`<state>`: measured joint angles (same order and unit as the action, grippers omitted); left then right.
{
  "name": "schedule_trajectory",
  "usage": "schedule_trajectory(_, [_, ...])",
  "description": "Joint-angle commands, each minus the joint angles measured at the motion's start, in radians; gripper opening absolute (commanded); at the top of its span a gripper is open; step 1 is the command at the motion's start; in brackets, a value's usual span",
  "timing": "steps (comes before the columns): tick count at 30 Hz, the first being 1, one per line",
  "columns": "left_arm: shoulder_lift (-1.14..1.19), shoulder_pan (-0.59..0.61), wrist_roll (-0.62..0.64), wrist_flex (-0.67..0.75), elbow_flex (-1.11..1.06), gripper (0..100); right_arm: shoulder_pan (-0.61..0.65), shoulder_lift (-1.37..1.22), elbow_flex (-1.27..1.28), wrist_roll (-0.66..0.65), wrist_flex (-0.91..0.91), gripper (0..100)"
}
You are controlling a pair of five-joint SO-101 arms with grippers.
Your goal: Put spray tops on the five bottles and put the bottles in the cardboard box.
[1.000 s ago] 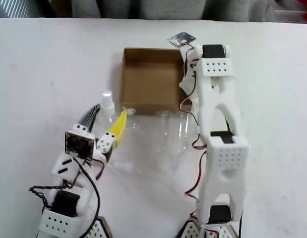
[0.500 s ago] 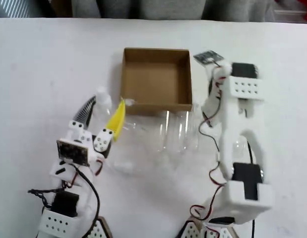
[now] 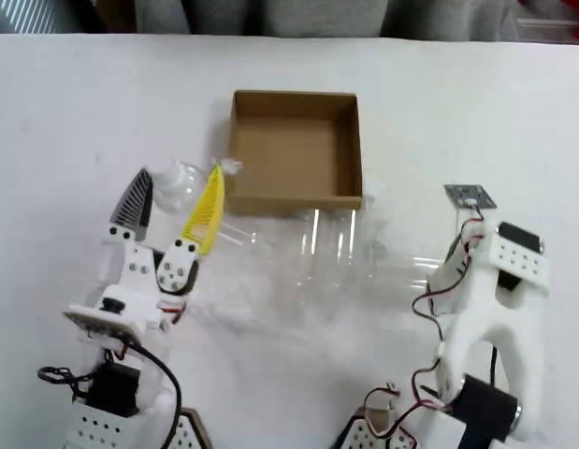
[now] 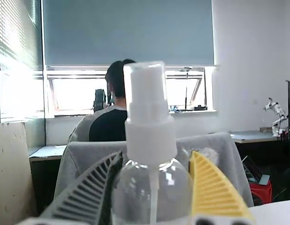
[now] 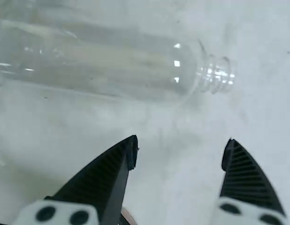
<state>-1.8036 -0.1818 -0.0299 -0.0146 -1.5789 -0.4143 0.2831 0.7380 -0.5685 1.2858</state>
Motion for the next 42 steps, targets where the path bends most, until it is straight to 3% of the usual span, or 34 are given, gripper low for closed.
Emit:
schedule_trajectory(1, [-0.012,-0.042,-0.002,0.026,0.097,8,-0.065,0.091,0.086,0.002,-0.033,26.4])
schedule_trajectory(5, [0.107,-0.074,-0.002,0.032,0.172,8,-0.151,0.159,0.201,0.002,-0.054,26.2])
schedule_trajectory(12, [0.553,-0.070,0.000,0.049,0.477,8,-0.338,0.262,0.339,-0.015,-0.091,26.2])
schedule_trajectory(16, [0.814,-0.067,0.000,0.198,0.589,8,-0.403,0.269,0.425,-0.104,-0.166,26.2])
schedule_trajectory(31, [1.598,-0.022,-0.006,0.856,0.729,8,-0.412,0.269,0.454,-0.112,-0.214,26.2])
schedule_trajectory(36, [1.837,-0.008,0.000,0.974,0.859,8,-0.412,0.269,0.454,-0.112,-0.216,26.2])
schedule_trajectory(42, [2.078,0.005,0.000,1.000,1.017,8,-0.414,0.269,0.457,-0.152,-0.232,26.2])
